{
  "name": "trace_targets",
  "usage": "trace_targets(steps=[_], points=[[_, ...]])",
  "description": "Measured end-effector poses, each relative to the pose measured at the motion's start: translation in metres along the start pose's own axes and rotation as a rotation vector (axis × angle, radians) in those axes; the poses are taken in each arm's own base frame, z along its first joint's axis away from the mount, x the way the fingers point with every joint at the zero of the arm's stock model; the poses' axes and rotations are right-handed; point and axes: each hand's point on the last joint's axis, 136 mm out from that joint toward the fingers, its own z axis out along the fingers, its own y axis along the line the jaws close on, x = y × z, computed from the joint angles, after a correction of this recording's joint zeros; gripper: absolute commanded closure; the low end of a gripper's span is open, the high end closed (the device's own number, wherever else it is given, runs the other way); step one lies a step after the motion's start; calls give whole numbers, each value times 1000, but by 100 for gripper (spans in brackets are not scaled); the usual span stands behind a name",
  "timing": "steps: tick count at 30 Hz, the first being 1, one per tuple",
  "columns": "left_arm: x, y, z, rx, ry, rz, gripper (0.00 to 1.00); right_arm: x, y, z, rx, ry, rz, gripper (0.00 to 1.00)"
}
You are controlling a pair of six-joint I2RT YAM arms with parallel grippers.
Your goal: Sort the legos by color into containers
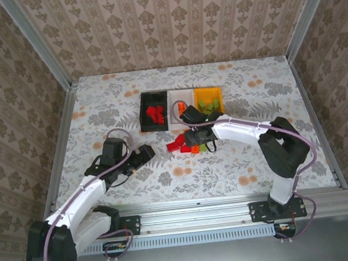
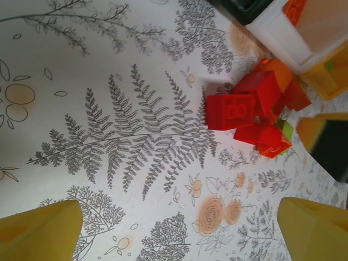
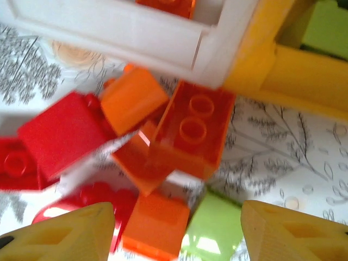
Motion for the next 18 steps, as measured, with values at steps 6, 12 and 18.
trace_targets(steps=[6, 12, 18], points=[[-2, -2, -3, 6, -16, 6, 6, -22, 1, 16, 9, -8, 41, 40], [-1, -1, -3, 3, -13, 4, 6, -24, 1, 24, 22, -1, 71, 45], [-1, 0, -3, -2, -13, 3, 6, -24, 1, 24, 22, -1, 88, 55]])
